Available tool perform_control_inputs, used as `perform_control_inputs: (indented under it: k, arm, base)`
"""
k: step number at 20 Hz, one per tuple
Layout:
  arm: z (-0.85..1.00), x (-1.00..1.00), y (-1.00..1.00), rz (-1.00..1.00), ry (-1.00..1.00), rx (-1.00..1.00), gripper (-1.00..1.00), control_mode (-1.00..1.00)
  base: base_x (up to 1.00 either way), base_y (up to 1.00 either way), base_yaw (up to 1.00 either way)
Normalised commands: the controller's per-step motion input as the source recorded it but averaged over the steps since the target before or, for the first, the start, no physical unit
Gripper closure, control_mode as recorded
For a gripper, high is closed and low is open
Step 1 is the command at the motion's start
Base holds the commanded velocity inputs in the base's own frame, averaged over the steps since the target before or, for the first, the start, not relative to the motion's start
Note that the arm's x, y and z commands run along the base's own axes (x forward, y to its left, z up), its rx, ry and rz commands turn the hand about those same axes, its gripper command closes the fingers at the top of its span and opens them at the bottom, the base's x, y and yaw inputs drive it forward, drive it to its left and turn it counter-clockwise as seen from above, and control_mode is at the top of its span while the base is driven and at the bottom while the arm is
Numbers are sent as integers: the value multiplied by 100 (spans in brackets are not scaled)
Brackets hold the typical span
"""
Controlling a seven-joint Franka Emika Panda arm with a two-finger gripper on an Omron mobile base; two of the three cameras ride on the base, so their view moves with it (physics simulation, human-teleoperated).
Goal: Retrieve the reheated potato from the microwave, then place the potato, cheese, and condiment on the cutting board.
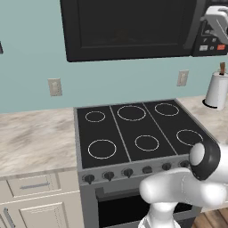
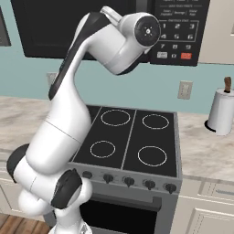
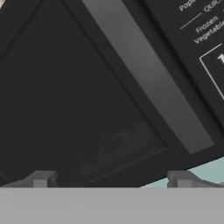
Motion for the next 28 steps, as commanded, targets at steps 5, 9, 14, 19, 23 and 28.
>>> perform_control_inputs:
  k: [5, 9, 14, 19, 23, 28]
  arm:
    - [0, 40, -1, 4, 0, 2, -100, -100]
    - [0, 32, -5, 6, 0, 2, -100, -100]
    - [0, 17, -13, 5, 0, 0, -100, -100]
    - [0, 3, -21, 0, 0, 0, -100, -100]
    - [1, 6, -22, 0, 0, 0, -100, -100]
    - [-6, 41, -1, 0, 0, 0, -100, -100]
  base:
    - [0, 0, 0]
    - [0, 0, 0]
    - [0, 0, 0]
    - [0, 0, 0]
    - [0, 0, 0]
    - [0, 0, 0]
